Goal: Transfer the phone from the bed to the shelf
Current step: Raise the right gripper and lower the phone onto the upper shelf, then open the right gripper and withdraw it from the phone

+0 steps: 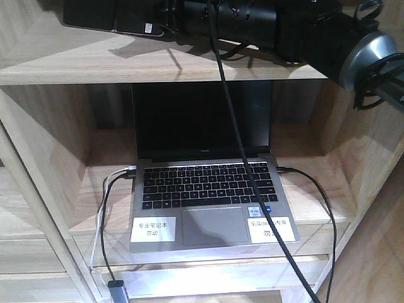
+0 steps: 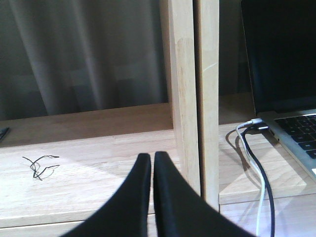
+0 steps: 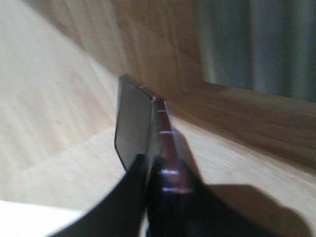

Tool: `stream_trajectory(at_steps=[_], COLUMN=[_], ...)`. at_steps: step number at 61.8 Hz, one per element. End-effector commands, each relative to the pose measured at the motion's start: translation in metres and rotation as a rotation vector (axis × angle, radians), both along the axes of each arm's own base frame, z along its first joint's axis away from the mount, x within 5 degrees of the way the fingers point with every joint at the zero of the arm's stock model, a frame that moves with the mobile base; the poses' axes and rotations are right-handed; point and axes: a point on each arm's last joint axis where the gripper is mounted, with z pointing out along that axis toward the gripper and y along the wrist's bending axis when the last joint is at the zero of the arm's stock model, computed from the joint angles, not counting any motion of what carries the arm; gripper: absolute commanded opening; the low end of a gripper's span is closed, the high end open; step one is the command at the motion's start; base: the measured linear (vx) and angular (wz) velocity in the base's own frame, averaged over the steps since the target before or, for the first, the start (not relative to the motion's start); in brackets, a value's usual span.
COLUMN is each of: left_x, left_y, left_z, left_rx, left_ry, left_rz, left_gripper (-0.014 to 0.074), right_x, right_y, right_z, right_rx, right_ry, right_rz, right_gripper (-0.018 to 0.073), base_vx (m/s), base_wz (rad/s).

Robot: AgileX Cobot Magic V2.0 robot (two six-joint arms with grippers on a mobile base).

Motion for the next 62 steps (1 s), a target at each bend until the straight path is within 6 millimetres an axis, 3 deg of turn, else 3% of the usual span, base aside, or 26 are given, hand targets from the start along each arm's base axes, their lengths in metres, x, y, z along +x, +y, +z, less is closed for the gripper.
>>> stream_trajectory(at_steps=[1,13,22,51,57,62], left_x=[-0.001,-0.001,-0.001,-0.001,-0.001,-0.001], left_y=[0.0,0.0,0.0,0.0,0.0,0.0], left_z=[0.015,0.015,0.015,0.015,0.015,0.015], left_rx=[-0.011,-0.011,-0.011,-0.011,-0.011,-0.011], left_ry=[-0.108,-0.108,-0.108,-0.108,-0.108,-0.108], left_rz=[-0.002,-0.002,-0.002,-0.002,-0.002,-0.002], left_gripper=[0.0001,0.0001,0.0001,0.0001,0.0001,0.0001], right_x=[-0.011,-0.008,-0.009,-0.042,-0.051,-0.057], right_y=[-0.009,-0.011,-0.013,-0.029,-0.034,-0.039], right_z=[0.034,0.035,0.037,0.076,0.083,0.089], right_rx=[0.049,0.051,0.021,-0.076,-0.092,-0.097], right_ry=[-0.078,-0.083,-0.111,-0.227,-0.205,-0.182], right_rz=[-0.027,-0.072,-0.085,-0.085,-0.093,-0.106], right_gripper=[0.0344,0.0635,0.0683,0.0519,0.0421,0.0285], base_vx=[0.0,0.0,0.0,0.0,0.0,0.0], base_wz=[0.0,0.0,0.0,0.0,0.0,0.0])
